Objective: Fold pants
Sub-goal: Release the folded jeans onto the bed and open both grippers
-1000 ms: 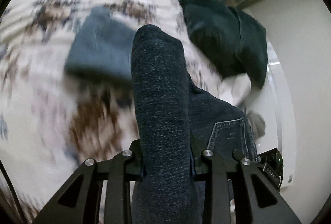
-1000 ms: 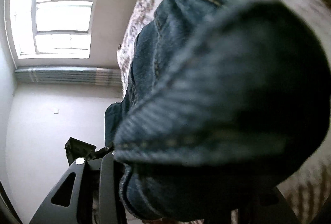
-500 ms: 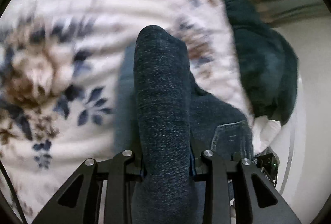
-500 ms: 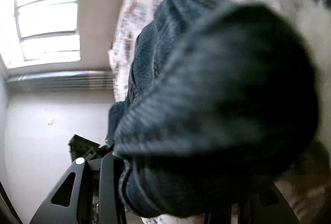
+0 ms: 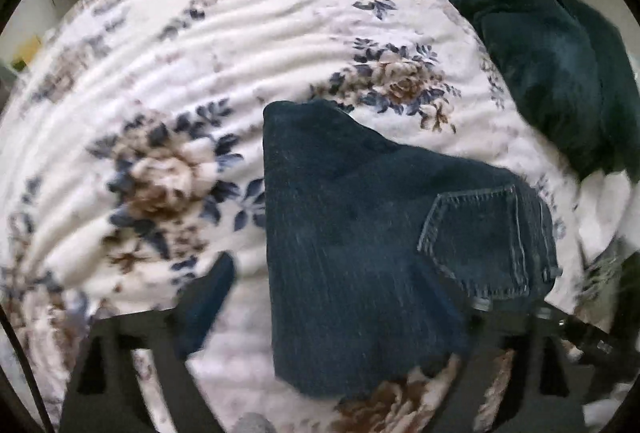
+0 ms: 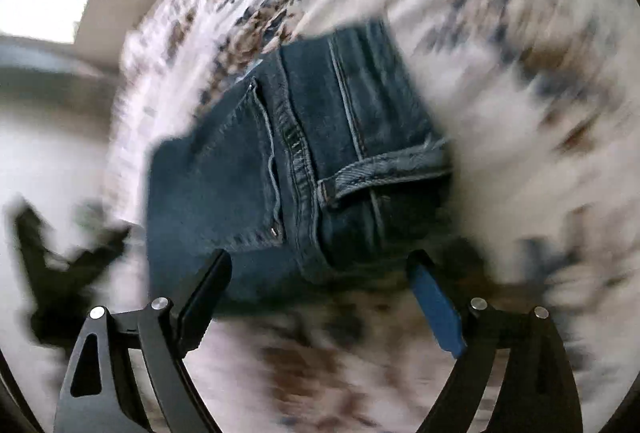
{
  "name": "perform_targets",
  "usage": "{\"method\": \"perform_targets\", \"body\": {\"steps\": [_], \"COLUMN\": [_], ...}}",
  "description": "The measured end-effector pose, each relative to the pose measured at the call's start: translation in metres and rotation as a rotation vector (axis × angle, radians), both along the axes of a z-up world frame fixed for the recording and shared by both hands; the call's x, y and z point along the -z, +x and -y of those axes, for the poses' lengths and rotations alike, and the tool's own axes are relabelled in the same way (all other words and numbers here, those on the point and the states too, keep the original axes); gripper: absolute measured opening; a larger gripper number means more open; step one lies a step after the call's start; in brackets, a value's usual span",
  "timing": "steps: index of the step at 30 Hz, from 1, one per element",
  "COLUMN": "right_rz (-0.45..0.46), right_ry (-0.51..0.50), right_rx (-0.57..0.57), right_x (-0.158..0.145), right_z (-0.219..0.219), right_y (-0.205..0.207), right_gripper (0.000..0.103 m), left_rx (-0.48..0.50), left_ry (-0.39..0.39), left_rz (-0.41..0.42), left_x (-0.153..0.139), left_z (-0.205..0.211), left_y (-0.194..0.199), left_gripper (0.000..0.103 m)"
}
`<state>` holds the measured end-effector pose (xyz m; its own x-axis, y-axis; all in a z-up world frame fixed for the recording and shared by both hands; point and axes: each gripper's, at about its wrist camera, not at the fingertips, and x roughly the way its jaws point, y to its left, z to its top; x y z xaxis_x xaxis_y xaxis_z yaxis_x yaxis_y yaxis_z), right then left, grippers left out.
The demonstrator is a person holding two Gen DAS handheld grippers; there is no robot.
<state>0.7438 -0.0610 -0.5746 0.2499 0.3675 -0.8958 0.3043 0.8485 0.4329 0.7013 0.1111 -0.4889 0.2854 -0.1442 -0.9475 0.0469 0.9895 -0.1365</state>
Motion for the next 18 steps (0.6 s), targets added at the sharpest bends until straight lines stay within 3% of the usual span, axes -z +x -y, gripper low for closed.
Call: {"method": "perform_targets", "body": {"steps": [3,6,7,8,18], "right_rz": [0.022,0.053,0.064,0.07,0.134], "right_ry": [-0.239,-0.384,-0.423,-0.446,-0.484], "right_rx": [-0.098,-0.16,-0.176,-0.181,-0.128], "right_x": [-0.033,-0.094,-0.1,-0.131,-0.198], "right_z": [-0.007,0.029,0.025,0.022,0.065], "right_y": [-0.006,-0.09,-0.09,-0.097,-0.141], "right_gripper": [0.094,0.094,0.094,0.094,0.095], "left_rx": [0.023,0.028,0.03,0.027,0.006], "left_ry": [0.068,0.109,0.12,0.129,0.18], "left_rz": [-0.009,-0.004,0.0,0.005,0.084], "left_x": [-0.005,-0.008,-0.012,-0.015,-0.077], "left_z": [0.012,0.024,0.026,0.028,0.043], "left_y": [-0.011,-0.017,-0.022,-0.025,-0.07], "left_gripper": [0.098,0.098,0.098,0.098,0.098]}}
